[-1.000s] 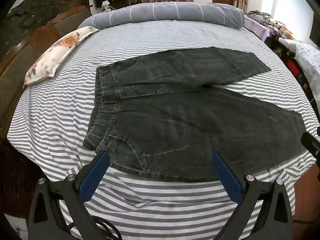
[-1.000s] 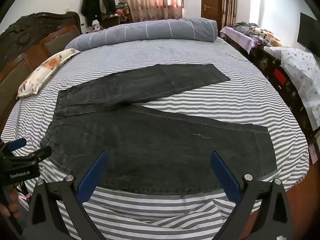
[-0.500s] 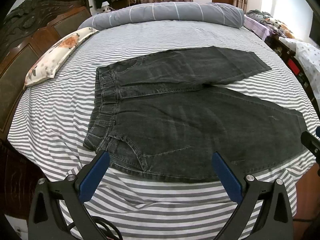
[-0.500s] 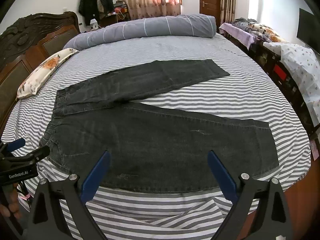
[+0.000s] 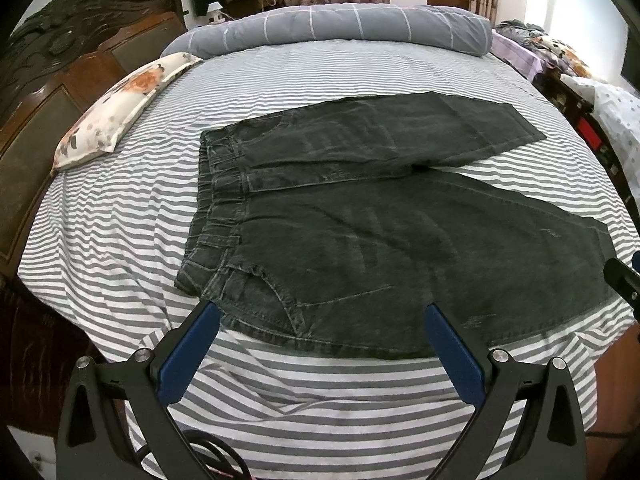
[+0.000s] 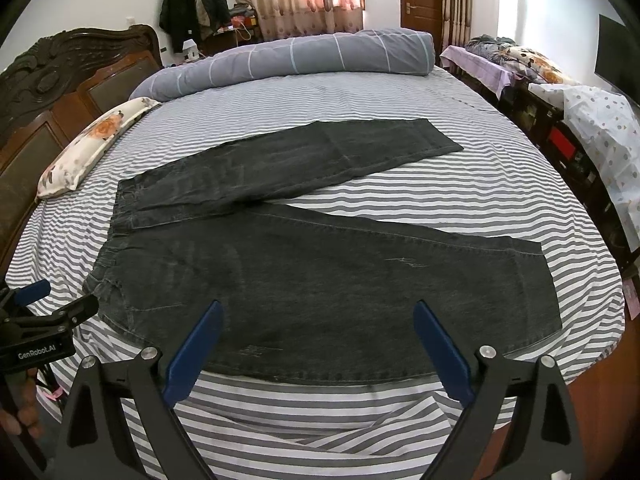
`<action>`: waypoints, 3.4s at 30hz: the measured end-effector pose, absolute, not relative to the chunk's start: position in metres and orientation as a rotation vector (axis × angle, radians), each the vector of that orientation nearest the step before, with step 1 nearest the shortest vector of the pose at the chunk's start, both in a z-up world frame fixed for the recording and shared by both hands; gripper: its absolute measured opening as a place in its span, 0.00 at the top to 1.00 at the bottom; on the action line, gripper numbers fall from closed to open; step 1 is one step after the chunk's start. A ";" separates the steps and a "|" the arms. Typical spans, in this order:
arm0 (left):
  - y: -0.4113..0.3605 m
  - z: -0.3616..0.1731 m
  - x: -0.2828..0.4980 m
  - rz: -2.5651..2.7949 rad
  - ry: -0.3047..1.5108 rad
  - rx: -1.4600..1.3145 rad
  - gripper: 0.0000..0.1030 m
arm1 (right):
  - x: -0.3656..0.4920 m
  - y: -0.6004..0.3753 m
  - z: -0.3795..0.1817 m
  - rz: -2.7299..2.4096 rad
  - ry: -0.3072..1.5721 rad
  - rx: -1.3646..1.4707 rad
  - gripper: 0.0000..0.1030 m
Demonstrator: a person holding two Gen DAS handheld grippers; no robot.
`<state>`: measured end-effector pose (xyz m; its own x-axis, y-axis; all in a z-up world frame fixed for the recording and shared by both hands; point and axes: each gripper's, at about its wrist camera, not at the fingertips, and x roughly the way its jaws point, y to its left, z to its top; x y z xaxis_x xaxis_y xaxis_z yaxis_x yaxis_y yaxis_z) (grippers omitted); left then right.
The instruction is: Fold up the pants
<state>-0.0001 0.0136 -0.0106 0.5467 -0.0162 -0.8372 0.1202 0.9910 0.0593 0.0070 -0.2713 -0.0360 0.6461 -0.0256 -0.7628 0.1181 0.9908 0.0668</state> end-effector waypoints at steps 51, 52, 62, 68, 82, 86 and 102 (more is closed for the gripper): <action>0.027 -0.015 0.006 -0.069 0.995 0.110 0.02 | 0.013 -0.268 -0.029 -0.071 0.871 0.105 0.09; 0.028 -0.017 0.008 -0.066 0.997 0.111 0.02 | 0.016 -0.267 -0.029 -0.070 0.874 0.102 0.09; 0.037 -0.036 0.033 -0.050 1.056 0.106 0.02 | 0.046 -0.257 -0.044 -0.064 0.934 0.073 0.09; 0.054 -0.050 0.056 -0.034 1.093 0.071 0.02 | 0.071 -0.251 -0.057 -0.049 0.976 0.067 0.09; 0.144 -0.062 0.158 0.047 1.075 -0.106 0.24 | 0.161 -0.218 -0.070 0.008 1.001 0.016 0.09; 0.168 -0.066 0.194 -0.004 1.059 -0.199 0.43 | 0.189 -0.205 -0.071 0.033 0.986 -0.007 0.09; 0.215 -0.113 0.311 0.004 1.084 -0.248 0.60 | 0.305 -0.185 -0.090 0.161 0.992 -0.071 0.10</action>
<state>0.3108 0.2149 -0.1134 0.4707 -0.1177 -0.8744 -0.1249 0.9722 -0.1981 0.3047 -0.1846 -0.0904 0.5366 0.1030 -0.8375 -0.1675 0.9858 0.0139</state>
